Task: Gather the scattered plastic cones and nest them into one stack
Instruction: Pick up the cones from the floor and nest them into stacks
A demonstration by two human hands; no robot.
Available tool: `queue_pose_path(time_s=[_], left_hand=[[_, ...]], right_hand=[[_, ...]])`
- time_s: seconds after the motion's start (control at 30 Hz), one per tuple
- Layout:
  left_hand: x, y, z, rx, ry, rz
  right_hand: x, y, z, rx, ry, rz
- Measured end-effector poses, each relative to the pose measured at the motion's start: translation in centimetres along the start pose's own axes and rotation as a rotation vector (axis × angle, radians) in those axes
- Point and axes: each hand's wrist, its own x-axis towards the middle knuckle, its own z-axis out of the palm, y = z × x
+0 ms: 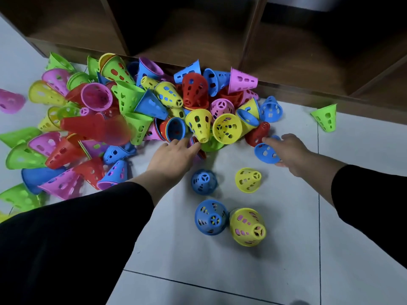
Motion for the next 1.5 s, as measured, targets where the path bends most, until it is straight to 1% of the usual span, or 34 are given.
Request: queue_pose_path(time_s=[0.07,0.17,0.23,0.37,0.43,0.53,0.63,0.7,0.77,0.8,0.87,0.9,0.93,1.07,1.17,1.23,1.33,1.5], left_hand=[[0.3,0.3,-0.1,-0.014,-0.028,-0.014],[0.0,0.6,-0.2,-0.035,-0.035,-0.044],[-0.7,0.5,-0.1,-0.122,-0.006,-0.066],[-2.5,-0.2,-0.4,-0.381,0.116,-0.117],[-3.7,-0.7,-0.9,-0.438,0.182,-0.130],[-5.8,-1.3,-2.2,-0.485,0.269,-0.086],[-7.3,-1.3,-3.8,-0.664,0.238,-0.061],[-7.6,-1.0,-4.6,-0.781,0.205,-0.094],[-7.5,-0.5,-5.2,-0.812,0.184,-0.158],[-7.4,-0.2,-5.5,-0.818,0.158,-0.189],[-7.1,0.5,-6.1,-0.879,0.042,-0.223],[-6.9,0.7,-6.3,-0.875,-0.010,-0.217],[-6.6,0.9,-6.3,-0.819,-0.038,-0.193],[-5.2,1.6,-5.7,-0.482,-0.128,-0.082],[-4.1,2.4,-5.0,-0.295,-0.244,-0.039],[-3.3,2.9,-4.5,-0.222,-0.296,-0.019],[-2.4,4.1,-3.9,-0.190,-0.320,-0.003],[-1.9,5.2,-3.6,-0.314,-0.214,-0.020]], right_hand=[[-0.1,0.1,0.0,0.036,-0.041,0.020],[-0.3,1.1,0.2,0.005,-0.060,0.005],[-0.6,1.7,0.1,-0.009,-0.062,-0.041],[-2.5,1.4,-1.1,0.000,-0.021,-0.244],[-4.2,1.0,-1.9,0.007,-0.045,-0.385],[-7.5,1.0,-2.9,0.048,-0.122,-0.545],[-9.7,2.3,-3.0,0.025,-0.201,-0.615],[-10.2,3.4,-2.6,-0.053,-0.217,-0.639],[-10.2,4.3,-2.1,-0.109,-0.217,-0.661],[-10.2,4.6,-1.9,-0.136,-0.219,-0.677],[-9.8,5.0,-1.7,-0.224,-0.210,-0.729],[-9.5,5.3,-1.6,-0.277,-0.204,-0.757],[-9.3,5.4,-1.6,-0.322,-0.198,-0.775],[-8.5,5.6,-1.6,-0.403,-0.178,-0.792],[-7.6,6.0,-1.6,-0.469,-0.243,-0.806],[-7.1,6.2,-1.7,-0.482,-0.283,-0.784],[-6.5,6.4,-1.7,-0.457,-0.271,-0.787],[-5.0,5.1,-1.4,-0.412,-0.186,-0.781]])
